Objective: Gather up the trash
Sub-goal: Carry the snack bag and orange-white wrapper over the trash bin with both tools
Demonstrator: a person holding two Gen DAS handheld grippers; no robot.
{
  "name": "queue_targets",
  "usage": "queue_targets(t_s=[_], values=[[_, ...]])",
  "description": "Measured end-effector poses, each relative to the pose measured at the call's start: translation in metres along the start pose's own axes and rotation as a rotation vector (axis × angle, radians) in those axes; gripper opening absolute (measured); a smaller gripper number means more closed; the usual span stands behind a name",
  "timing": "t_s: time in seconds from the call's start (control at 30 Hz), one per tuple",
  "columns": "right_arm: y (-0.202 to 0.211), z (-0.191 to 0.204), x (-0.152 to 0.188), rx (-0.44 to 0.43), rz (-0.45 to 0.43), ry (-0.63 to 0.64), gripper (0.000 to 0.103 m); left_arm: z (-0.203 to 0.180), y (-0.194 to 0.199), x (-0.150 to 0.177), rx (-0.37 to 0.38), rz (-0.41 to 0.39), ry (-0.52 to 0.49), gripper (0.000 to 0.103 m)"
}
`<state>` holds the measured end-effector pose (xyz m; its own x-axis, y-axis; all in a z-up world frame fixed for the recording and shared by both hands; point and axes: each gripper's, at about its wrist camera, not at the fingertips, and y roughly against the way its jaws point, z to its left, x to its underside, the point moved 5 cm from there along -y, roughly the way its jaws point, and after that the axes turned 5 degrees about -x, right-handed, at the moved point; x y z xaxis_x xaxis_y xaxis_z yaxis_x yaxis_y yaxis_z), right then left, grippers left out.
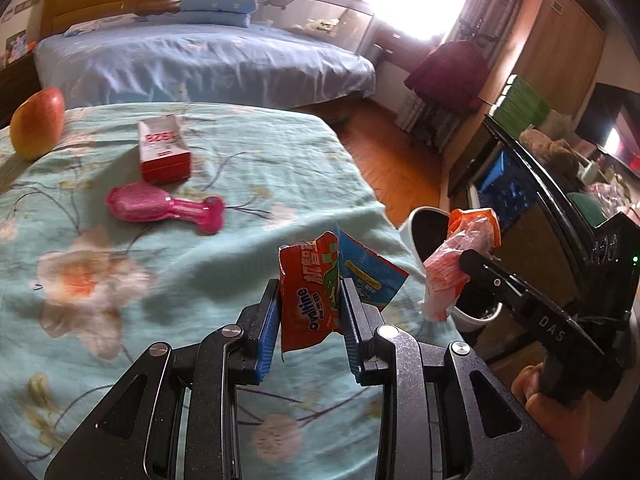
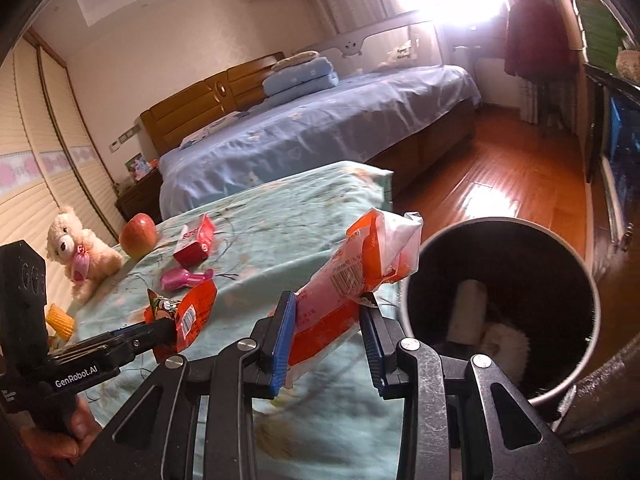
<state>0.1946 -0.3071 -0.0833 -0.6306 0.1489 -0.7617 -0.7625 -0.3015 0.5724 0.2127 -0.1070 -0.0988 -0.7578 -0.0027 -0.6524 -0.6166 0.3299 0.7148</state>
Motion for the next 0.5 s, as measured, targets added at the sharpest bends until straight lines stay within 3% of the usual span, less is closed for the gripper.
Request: queue_targets(t_s=[0.5], values=[[0.029,-0.04,0.007,0.072,-0.032,-0.029,0.033,-0.049,-0.008,-0.002,0.034,0.003,-0.075,0.027]])
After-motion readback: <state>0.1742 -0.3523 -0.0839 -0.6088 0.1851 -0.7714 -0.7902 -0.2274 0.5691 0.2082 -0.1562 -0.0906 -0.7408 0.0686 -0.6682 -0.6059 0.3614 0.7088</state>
